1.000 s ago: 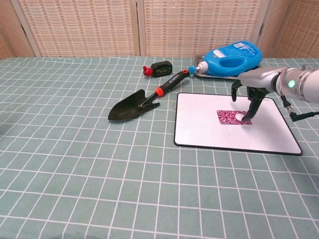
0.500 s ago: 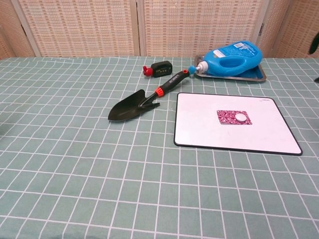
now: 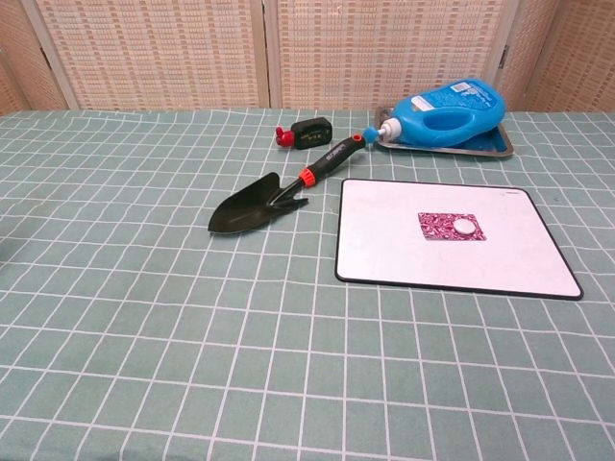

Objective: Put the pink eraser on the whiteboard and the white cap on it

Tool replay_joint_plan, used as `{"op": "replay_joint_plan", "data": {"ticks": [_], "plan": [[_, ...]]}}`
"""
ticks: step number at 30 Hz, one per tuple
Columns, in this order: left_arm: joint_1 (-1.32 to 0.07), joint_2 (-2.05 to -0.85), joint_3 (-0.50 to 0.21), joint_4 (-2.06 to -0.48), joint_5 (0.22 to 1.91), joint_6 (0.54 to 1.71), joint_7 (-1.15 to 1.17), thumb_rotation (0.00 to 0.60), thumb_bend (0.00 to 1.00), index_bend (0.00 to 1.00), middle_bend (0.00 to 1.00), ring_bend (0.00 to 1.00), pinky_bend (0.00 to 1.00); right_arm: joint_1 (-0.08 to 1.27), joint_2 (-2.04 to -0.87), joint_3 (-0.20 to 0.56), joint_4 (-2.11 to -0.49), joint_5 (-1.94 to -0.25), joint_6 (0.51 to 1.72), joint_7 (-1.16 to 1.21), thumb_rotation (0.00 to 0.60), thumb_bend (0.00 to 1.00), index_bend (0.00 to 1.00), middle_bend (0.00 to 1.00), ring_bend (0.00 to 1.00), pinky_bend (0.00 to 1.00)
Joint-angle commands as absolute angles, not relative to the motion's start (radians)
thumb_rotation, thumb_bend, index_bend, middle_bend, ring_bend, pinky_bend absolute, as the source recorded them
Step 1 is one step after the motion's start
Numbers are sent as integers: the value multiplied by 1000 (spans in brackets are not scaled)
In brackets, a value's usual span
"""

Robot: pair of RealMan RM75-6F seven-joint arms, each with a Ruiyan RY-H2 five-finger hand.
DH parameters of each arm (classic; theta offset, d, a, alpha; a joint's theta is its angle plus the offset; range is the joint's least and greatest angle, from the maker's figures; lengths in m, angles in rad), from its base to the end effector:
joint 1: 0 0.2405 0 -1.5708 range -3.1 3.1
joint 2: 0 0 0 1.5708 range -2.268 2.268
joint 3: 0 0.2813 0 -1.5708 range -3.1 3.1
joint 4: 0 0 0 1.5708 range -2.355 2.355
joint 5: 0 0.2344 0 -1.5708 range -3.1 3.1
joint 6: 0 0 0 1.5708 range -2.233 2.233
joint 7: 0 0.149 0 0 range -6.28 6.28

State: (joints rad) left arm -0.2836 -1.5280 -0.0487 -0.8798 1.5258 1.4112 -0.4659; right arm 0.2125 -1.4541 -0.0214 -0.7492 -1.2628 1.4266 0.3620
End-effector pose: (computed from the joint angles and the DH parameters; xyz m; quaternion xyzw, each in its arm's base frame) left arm -0.3964 0.2783 0.0727 -0.6030 -0.3956 -0.4601 0.5179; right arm -0.4720 -0.2425 0.1551 0.5557 -0.3503 0.3428 0.6715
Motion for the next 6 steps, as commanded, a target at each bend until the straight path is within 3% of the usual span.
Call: {"op": "replay_joint_plan", "data": {"ticks": [1, 6], "plan": [[-287, -1530, -47, -874, 1527, 1406, -466, 600, 191, 0, 0, 0, 0, 200, -1502, -7, -682, -1305, 1371, 391, 337, 0, 0, 0, 0, 0], [-289, -1531, -46, -872, 1526, 1396, -472, 600, 191, 0, 0, 0, 0, 196, -1514, 1, -663, -1339, 1377, 403, 338, 0, 0, 0, 0, 0]]}}
